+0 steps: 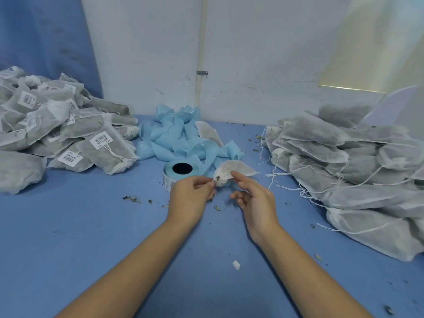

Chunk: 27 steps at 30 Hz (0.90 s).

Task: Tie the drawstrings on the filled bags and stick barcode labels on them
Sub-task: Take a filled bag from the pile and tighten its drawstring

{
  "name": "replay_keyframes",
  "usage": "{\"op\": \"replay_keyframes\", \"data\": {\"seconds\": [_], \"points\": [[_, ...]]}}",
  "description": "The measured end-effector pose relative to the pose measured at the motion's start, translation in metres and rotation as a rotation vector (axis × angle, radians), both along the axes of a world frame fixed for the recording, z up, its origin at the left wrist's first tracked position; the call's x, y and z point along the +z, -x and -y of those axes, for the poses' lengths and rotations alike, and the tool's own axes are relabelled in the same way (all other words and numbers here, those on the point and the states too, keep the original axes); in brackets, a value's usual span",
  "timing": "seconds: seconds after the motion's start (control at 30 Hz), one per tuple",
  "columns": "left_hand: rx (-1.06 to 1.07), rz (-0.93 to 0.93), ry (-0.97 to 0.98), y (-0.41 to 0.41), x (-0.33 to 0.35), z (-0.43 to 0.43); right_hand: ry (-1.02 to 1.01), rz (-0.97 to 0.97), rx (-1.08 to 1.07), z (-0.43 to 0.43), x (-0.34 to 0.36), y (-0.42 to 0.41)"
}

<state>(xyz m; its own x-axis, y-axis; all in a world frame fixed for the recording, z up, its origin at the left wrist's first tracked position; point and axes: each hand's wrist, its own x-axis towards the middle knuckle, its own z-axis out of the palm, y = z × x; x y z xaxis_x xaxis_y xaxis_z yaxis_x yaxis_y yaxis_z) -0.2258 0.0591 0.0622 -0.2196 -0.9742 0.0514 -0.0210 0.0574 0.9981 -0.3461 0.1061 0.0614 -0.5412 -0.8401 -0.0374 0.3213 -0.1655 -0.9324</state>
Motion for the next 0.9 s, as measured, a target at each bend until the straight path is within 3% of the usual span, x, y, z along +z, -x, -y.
{"op": "replay_keyframes", "data": {"seconds": [0.17,0.27,0.43,0.57,0.77,0.9], "points": [[-0.096,0.13,0.03,-0.0016,-0.0033,-0.0005,0.01,-0.006,-0.002,0.0023,-0.0036,0.0008],[-0.027,0.125,0.012,-0.0005,-0.0028,0.0005,0.012,-0.008,-0.019,0.003,-0.0051,0.0015],[-0.028,-0.185,-0.218,-0.0009,0.0027,0.0002,0.027,0.014,-0.026,0.0036,-0.0056,0.0023],[-0.111,-0.348,-0.297,0.0009,0.0027,-0.0007,0.028,0.003,-0.014,0.0024,-0.0051,0.0018],[-0.154,-0.125,-0.195,0.0003,-0.0004,0.0,0.025,-0.011,-0.023,0.0023,-0.0056,0.0017],[-0.265,-0.219,-0.26,-0.0014,0.0025,-0.0036,-0.006,-0.196,-0.031,0.0002,-0.0093,-0.0006]]}}
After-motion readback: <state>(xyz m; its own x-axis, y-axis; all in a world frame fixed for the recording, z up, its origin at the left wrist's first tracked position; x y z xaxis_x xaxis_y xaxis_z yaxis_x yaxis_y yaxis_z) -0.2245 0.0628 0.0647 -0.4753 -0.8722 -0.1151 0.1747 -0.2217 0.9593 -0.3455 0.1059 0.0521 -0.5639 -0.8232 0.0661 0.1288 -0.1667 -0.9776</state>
